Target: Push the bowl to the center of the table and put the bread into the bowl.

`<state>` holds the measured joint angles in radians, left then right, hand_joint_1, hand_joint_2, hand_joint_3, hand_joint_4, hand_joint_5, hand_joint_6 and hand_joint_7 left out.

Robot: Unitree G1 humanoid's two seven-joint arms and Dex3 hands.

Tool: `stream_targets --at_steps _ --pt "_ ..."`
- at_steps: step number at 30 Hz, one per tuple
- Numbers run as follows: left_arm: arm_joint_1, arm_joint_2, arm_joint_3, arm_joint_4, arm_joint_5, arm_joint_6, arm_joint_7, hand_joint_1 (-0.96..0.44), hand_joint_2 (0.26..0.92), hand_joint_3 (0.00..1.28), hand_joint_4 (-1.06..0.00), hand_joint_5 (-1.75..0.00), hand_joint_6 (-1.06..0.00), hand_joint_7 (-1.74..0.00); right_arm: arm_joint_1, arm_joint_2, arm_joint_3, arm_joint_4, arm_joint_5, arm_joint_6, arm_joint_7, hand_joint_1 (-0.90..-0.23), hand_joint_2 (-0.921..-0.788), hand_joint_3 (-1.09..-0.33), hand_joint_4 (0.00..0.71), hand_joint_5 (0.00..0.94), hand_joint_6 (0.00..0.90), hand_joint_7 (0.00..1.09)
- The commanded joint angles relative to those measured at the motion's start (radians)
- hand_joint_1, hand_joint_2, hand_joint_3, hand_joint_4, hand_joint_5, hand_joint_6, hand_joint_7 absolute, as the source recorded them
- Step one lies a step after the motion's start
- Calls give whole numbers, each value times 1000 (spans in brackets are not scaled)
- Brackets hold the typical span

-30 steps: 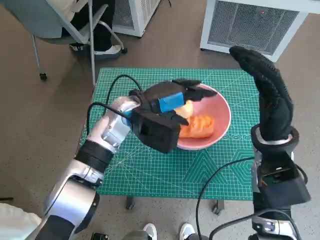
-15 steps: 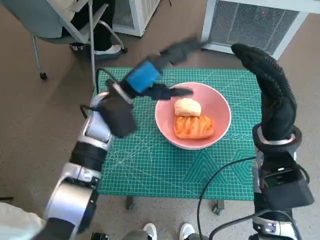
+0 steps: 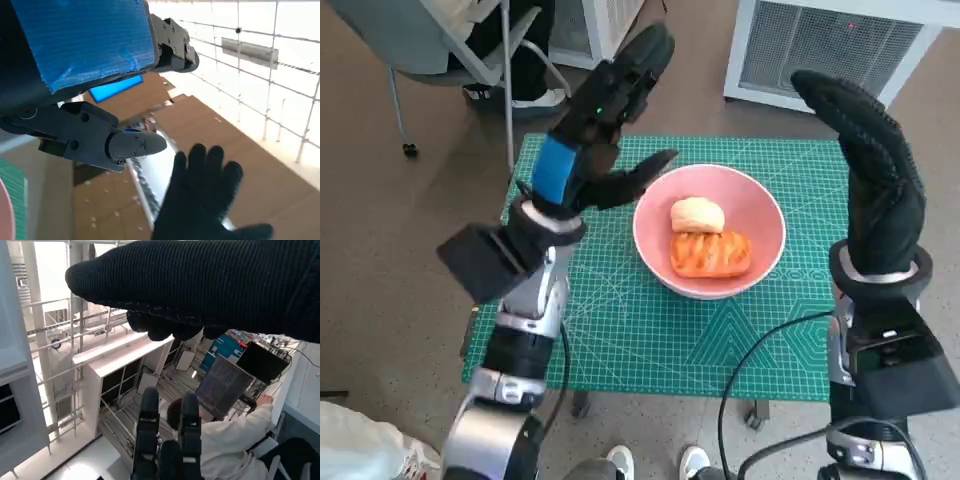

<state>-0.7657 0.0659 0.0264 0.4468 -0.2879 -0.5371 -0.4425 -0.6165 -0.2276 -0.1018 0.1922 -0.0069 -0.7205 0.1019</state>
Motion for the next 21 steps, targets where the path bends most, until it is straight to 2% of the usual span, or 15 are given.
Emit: stream_targets --at_steps 1,9,21 --pt "25 -2 11 -63 -48 46 -34 -300 921 391 -217 -77 -10 -718 2 1 1 -3 -9 12 -7 -548 -921 -754 280 0 0 694" --pt "61 -13 18 -113 -49 77 -30 -235 918 348 -195 -96 0 -738 3 1 3 -10 -5 20 -3 -550 -921 -755 278 0 0 694" --pt "92 -30 22 -111 22 -5 21 -210 919 337 -184 -123 1 -748 3 -3 3 -18 -8 31 -3 -553 -921 -754 279 1 0 694"
